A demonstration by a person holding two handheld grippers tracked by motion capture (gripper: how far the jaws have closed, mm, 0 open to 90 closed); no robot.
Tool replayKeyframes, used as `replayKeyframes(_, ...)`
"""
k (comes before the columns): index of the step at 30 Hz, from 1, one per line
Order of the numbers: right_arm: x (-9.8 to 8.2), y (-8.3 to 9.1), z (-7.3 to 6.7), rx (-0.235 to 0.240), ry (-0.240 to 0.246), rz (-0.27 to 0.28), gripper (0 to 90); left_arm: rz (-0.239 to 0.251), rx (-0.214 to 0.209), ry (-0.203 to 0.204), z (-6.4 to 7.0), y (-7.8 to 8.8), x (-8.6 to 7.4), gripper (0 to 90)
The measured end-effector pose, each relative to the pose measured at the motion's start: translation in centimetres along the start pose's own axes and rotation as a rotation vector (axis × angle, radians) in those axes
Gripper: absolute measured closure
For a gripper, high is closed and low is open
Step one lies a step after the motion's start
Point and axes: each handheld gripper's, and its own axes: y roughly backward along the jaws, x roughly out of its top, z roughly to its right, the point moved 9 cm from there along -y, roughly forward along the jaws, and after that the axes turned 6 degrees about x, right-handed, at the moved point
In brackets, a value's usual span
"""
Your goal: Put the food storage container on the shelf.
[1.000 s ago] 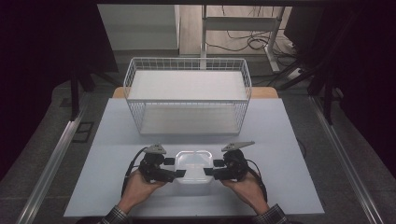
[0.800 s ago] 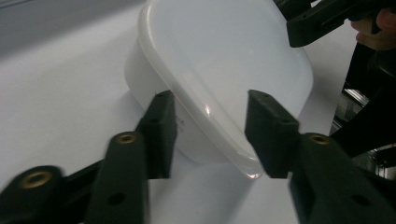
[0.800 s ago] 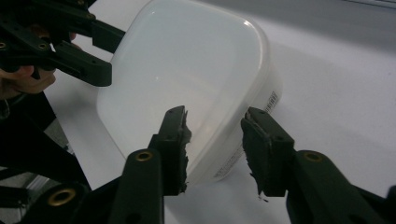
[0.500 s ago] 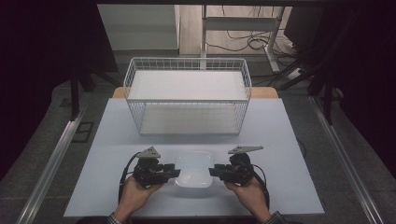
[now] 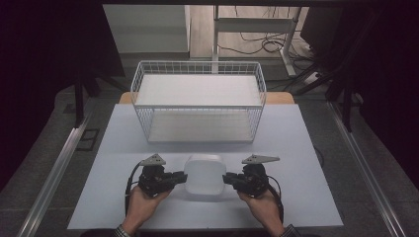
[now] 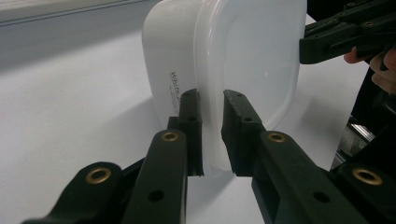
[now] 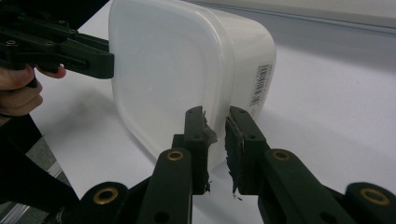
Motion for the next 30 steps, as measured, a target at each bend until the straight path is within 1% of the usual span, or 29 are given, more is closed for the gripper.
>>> replayKeyframes(3,0.1,-0.1,0.1,-0.008,0.011,0.003,78.3,0.002,0.017,-0.009,0.0,0.0,0.1,78.9)
replayKeyframes(6,0.3,0.0,0.1,-0.007,0.022,0.013,78.3,0.009,0.018,-0.007,0.0,0.1,0.3,79.0)
replayKeyframes(7,0.7,0.1,0.0,-0.004,0.034,0.027,78.4,0.017,0.018,-0.008,-0.1,0.2,0.7,78.9)
replayKeyframes(8,0.7,0.1,0.0,-0.004,0.034,0.027,78.4,0.017,0.018,-0.008,-0.1,0.2,0.7,79.0)
replayKeyframes(9,1.3,0.4,0.0,0.002,0.042,0.043,78.5,0.024,0.020,-0.009,-0.1,0.4,0.9,79.0)
replayKeyframes(11,1.8,0.5,-0.1,0.004,0.052,0.056,78.5,0.041,0.027,-0.012,0.0,0.7,1.6,79.0)
replayKeyframes(14,2.3,0.6,-0.2,0.006,0.064,0.066,78.5,0.050,0.029,-0.019,-0.1,1.0,2.0,79.1)
replayKeyframes(15,2.9,0.8,-0.3,0.012,0.074,0.079,78.6,0.058,0.028,-0.023,-0.1,1.3,2.3,79.1)
replayKeyframes(18,3.9,1.2,-0.5,0.020,0.084,0.097,78.6,0.082,0.031,-0.037,-0.1,2.1,3.6,79.3)
replayKeyframes(19,3.9,1.2,-0.5,0.020,0.084,0.097,78.6,0.082,0.031,-0.037,-0.1,2.1,3.6,79.3)
replayKeyframes(20,4.6,1.4,-0.6,0.019,0.093,0.110,78.6,0.095,0.040,-0.048,-0.1,2.6,4.4,79.3)
replayKeyframes(21,5.0,1.5,-0.7,0.021,0.097,0.116,78.6,0.101,0.042,-0.052,-0.1,2.8,4.8,79.4)
replayKeyframes(22,5.4,1.6,-0.7,0.021,0.102,0.120,78.6,0.101,0.042,-0.052,-0.1,2.8,4.8,79.4)
replayKeyframes(23,5.4,1.6,-0.7,0.021,0.102,0.120,78.6,0.108,0.045,-0.055,-0.1,3.0,5.2,79.4)
replayKeyframes(24,6.3,1.8,-0.8,0.025,0.110,0.128,78.6,0.118,0.051,-0.062,-0.2,3.4,5.9,79.5)
replayKeyframes(26,6.9,1.9,-0.9,0.026,0.119,0.134,78.6,0.123,0.054,-0.065,-0.2,3.6,6.2,79.5)
replayKeyframes(29,7.9,2.0,-1.0,0.023,0.128,0.140,78.6,0.142,0.064,-0.072,-0.4,4.2,7.3,79.5)
replayKeyframes(30,7.9,2.0,-1.0,0.023,0.128,0.140,78.6,0.142,0.064,-0.072,-0.4,4.2,7.3,79.6)
